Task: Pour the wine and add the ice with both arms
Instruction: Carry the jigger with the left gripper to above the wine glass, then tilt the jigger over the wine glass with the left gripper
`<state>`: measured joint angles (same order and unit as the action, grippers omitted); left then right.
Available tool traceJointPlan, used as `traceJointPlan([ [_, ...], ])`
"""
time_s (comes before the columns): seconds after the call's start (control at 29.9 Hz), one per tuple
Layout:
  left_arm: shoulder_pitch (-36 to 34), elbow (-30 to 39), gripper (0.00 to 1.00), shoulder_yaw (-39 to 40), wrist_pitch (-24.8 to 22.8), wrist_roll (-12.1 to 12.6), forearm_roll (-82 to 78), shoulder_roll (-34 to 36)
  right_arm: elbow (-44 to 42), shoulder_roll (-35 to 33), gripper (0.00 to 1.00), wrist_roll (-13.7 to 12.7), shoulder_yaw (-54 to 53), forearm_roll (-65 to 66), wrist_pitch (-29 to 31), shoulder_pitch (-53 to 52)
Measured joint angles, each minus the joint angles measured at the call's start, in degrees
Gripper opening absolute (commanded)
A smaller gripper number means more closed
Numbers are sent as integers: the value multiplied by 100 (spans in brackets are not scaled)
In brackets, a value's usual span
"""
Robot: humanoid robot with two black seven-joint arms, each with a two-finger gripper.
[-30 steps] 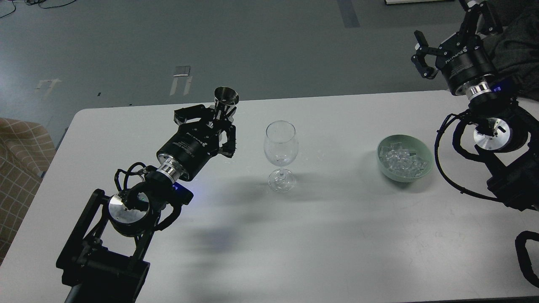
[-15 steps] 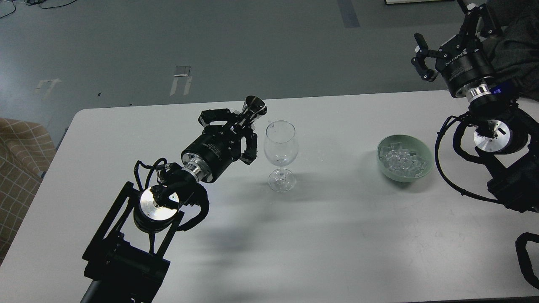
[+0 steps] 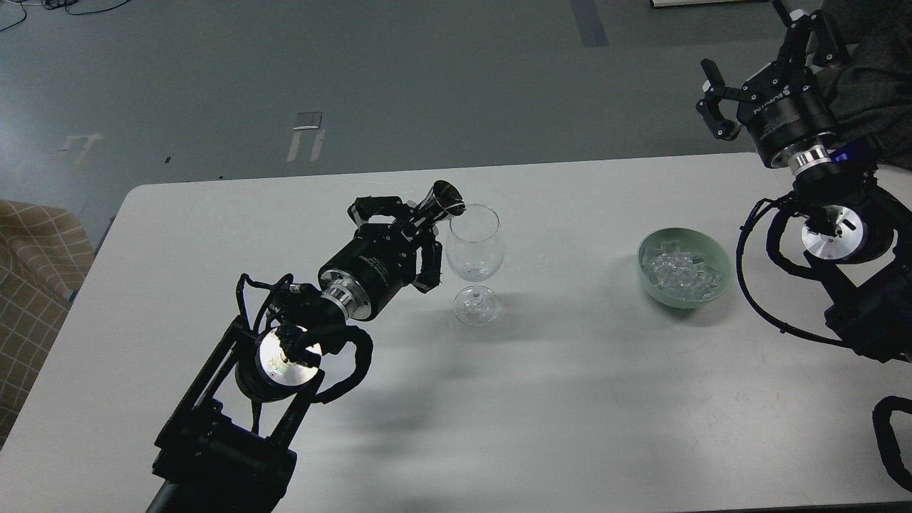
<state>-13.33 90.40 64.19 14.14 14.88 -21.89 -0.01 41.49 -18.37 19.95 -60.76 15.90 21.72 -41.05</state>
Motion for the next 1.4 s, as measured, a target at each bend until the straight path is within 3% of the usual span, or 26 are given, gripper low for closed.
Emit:
traceJointPlan([
  [1.4,-56,258,0,-225,-3,231,-2768,62,9,0,100,8,-6,-7,-4,62],
])
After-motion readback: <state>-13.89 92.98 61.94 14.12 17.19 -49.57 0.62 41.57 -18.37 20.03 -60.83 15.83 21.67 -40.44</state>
